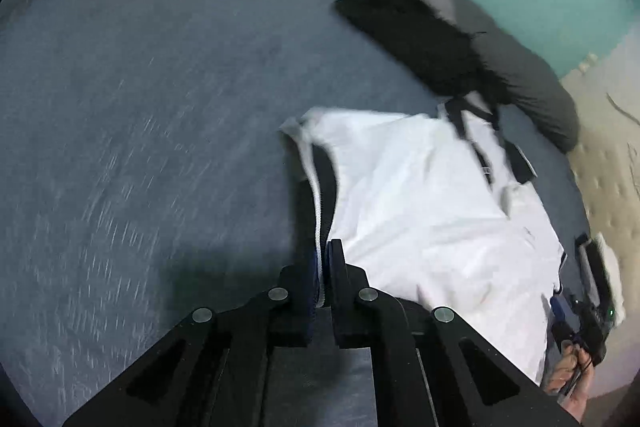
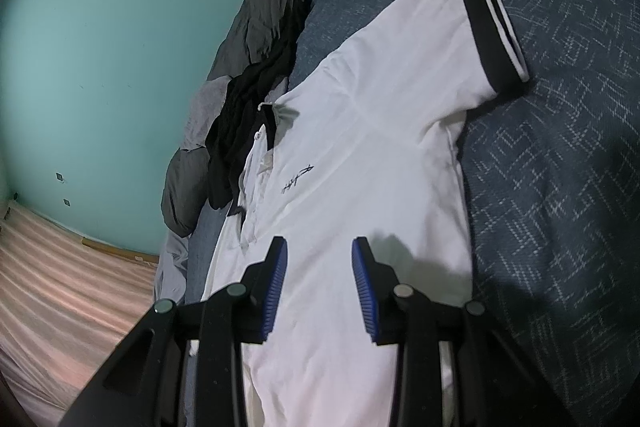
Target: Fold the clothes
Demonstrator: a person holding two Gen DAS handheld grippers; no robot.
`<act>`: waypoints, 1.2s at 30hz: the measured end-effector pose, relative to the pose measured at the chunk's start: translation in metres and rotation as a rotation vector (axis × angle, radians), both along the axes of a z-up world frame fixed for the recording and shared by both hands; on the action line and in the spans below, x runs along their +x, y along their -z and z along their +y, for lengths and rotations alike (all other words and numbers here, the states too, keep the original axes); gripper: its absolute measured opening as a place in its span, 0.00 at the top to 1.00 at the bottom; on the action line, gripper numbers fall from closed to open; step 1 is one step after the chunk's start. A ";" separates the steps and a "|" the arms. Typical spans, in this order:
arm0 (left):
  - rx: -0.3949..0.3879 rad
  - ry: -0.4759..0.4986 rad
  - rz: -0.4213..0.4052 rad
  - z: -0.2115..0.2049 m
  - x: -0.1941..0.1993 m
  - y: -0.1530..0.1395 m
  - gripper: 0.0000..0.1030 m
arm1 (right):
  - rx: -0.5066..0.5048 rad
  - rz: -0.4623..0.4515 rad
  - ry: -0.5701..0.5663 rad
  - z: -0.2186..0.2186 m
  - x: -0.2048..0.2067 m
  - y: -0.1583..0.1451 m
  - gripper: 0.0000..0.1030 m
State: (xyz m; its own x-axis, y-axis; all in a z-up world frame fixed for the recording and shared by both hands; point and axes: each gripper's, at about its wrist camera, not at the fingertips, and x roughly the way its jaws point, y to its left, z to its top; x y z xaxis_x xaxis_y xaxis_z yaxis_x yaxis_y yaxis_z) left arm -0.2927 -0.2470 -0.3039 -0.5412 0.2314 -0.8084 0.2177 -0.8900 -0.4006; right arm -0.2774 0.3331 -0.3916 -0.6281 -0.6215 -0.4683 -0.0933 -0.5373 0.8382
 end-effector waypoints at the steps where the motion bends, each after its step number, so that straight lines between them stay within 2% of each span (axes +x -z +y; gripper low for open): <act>1: 0.020 -0.020 -0.025 -0.007 0.003 0.010 0.95 | 0.000 0.002 -0.002 0.000 0.000 -0.001 0.68; 4: 0.060 -0.039 -0.044 -0.011 0.004 0.027 0.94 | 0.001 0.007 -0.003 0.000 0.000 -0.002 0.68; 8: 0.038 -0.016 -0.055 -0.004 -0.004 0.028 0.91 | 0.001 0.004 -0.004 -0.001 0.000 -0.001 0.68; 10: 0.013 -0.023 -0.038 -0.007 -0.007 0.020 0.85 | 0.001 0.001 -0.005 -0.001 -0.001 0.000 0.68; 11: 0.003 -0.035 -0.022 -0.010 -0.009 0.016 0.79 | 0.002 0.000 -0.005 0.000 -0.001 0.000 0.68; 14: -0.016 -0.079 0.019 -0.022 -0.016 0.005 0.45 | 0.005 0.001 -0.004 -0.001 0.000 0.000 0.68; 16: -0.020 -0.092 0.031 -0.026 -0.029 0.002 0.44 | 0.006 0.002 -0.007 -0.002 0.000 0.000 0.68; 20: -0.077 -0.072 0.059 -0.023 -0.067 0.000 0.44 | 0.013 0.002 -0.011 -0.003 0.001 0.000 0.68; 26: -0.072 -0.055 0.037 -0.029 -0.101 0.017 0.45 | 0.021 -0.004 -0.012 -0.003 -0.001 0.003 0.68; 28: -0.092 -0.041 0.016 -0.025 -0.103 0.024 0.64 | 0.022 -0.006 -0.010 -0.003 -0.001 0.003 0.68; 29: -0.091 -0.038 0.013 -0.025 -0.102 0.026 0.78 | 0.021 -0.007 -0.010 -0.003 -0.001 0.004 0.68; 32: -0.101 -0.033 0.022 -0.021 -0.104 0.025 0.94 | 0.022 -0.009 -0.011 -0.003 -0.001 0.005 0.68; 34: -0.120 -0.036 0.031 -0.021 -0.103 0.021 0.95 | 0.023 -0.009 -0.012 -0.003 -0.001 0.005 0.68; 36: -0.141 -0.090 0.049 -0.033 -0.103 0.011 0.95 | 0.024 -0.008 -0.013 -0.003 -0.001 0.004 0.68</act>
State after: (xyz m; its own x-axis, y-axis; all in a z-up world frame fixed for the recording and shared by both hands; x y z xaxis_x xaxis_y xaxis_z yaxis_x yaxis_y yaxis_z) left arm -0.3959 -0.2798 -0.3146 -0.5943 0.0667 -0.8015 0.2819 -0.9160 -0.2853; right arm -0.2785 0.3300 -0.3957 -0.6166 -0.6180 -0.4878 -0.0927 -0.5583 0.8244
